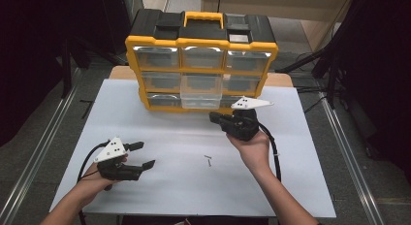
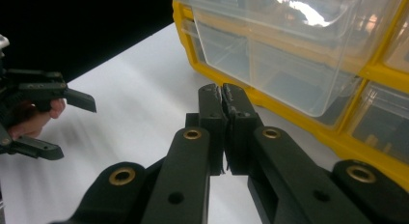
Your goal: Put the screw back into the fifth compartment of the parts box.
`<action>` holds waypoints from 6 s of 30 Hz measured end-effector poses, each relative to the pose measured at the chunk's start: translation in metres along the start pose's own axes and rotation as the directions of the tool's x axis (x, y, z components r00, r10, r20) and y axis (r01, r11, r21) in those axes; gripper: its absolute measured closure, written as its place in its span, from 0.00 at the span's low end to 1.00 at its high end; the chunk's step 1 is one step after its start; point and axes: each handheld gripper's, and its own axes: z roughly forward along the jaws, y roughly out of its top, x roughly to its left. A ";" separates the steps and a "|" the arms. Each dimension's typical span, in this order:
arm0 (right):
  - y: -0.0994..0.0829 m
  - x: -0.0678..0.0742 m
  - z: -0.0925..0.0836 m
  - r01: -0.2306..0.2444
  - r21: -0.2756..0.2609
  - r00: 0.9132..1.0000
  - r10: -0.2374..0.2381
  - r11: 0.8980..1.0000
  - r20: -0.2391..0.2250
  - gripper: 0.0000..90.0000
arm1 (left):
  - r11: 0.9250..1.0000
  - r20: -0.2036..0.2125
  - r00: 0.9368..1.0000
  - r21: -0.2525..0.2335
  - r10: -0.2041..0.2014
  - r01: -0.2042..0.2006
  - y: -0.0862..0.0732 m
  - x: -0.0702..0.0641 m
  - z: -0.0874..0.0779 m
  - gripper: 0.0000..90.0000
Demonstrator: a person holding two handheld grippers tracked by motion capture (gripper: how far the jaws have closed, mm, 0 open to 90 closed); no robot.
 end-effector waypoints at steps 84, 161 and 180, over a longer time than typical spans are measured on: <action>0.092 -0.019 0.024 -0.033 -0.086 0.996 0.040 0.996 0.085 0.99 | 1.000 0.004 1.000 -0.004 -0.021 0.021 -0.001 0.003 -0.003 0.27; 0.037 -0.003 0.001 0.080 -0.119 0.991 -0.092 0.990 -0.096 0.34 | 1.000 0.000 1.000 -0.009 -0.028 0.028 -0.001 0.003 -0.003 0.27; 0.016 -0.002 -0.004 0.113 -0.133 0.973 -0.137 0.985 -0.185 0.33 | 1.000 0.002 1.000 -0.014 -0.023 0.023 -0.001 0.003 -0.004 0.27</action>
